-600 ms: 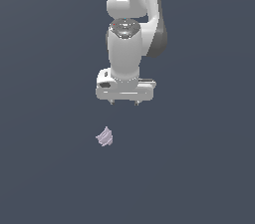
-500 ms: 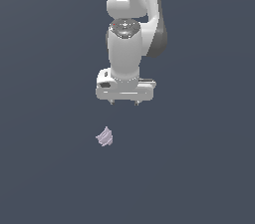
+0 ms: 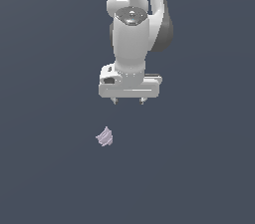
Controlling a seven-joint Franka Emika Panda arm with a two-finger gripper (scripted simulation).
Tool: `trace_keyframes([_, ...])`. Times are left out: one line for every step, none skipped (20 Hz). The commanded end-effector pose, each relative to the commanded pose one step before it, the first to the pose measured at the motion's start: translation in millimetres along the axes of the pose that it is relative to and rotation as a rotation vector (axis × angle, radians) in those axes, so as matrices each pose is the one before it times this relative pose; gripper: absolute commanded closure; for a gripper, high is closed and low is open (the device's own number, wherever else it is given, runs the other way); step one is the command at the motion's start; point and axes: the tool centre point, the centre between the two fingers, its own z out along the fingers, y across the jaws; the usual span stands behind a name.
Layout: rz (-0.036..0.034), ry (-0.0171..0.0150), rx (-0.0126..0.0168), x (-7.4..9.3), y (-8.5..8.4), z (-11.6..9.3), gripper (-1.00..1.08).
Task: Pick up the object and move it to a goal position.
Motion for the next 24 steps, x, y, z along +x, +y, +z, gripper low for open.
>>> trace_keyframes([-0.0005,0.00087,-0.00006,0.23,-0.07,-0.3,-0.92])
trace_keyframes([0.00175,-0.00111,-0.00002,-0.12,0.4,0.6,-0.92])
trace_keyframes([0.00283,-0.00027,0.00015,0.39,0.34,0.4,-0.92])
trace_keyframes([0.00472,-0.00022,0.00027,0.71,0.53,0.56,-0.92])
trace_keyframes([0.00663,-0.00055,0.00035,0.92,0.74,0.89,-0.92])
trace_keyframes([0.00859,-0.00094,0.00041,1.11,1.03,1.25,-0.92])
trace_keyframes([0.01052,-0.00128,0.00046,1.32,1.28,1.59,-0.92])
trace_keyframes([0.01236,-0.00157,0.0005,1.54,1.51,1.91,-0.92])
trace_keyframes([0.01405,-0.00178,0.00054,1.75,1.72,2.18,-0.92])
trace_keyframes([0.01578,-0.00193,0.00057,2.0,1.9,2.44,-0.92])
trace_keyframes([0.01759,-0.00209,0.00058,2.27,2.07,2.72,-0.92])
trace_keyframes([0.01937,-0.0023,0.00057,2.51,2.27,3.02,-0.92])
trace_keyframes([0.02126,-0.00255,0.00054,2.76,2.47,3.36,-0.92])
trace_keyframes([0.02311,-0.00277,0.00048,3.01,2.66,3.7,-0.92])
trace_keyframes([0.02498,-0.00296,0.00041,3.28,2.83,4.04,-0.92])
trace_keyframes([0.02685,-0.00316,0.0003,3.55,2.99,4.39,-0.92])
trace_keyframes([0.02872,-0.00336,0.00017,3.83,3.15,4.76,-0.92])
trace_keyframes([0.03057,-0.00354,0.00002,4.1,3.29,5.14,-0.92])
trace_keyframes([0.03241,-0.0037,-0.00017,4.38,3.42,5.53,-0.92])
trace_keyframes([0.03421,-0.00385,-0.00038,4.65,3.53,5.92,-0.92])
trace_keyframes([0.03596,-0.00397,-0.00063,4.92,3.62,6.32,-0.92])
trace_keyframes([0.03541,-0.00383,-0.00083,4.88,3.47,6.32,-0.92])
trace_keyframes([0.03335,-0.00353,-0.00098,4.62,3.17,6.04,-0.92])
trace_keyframes([0.03132,-0.00324,-0.00108,4.36,2.9,5.76,-0.92])
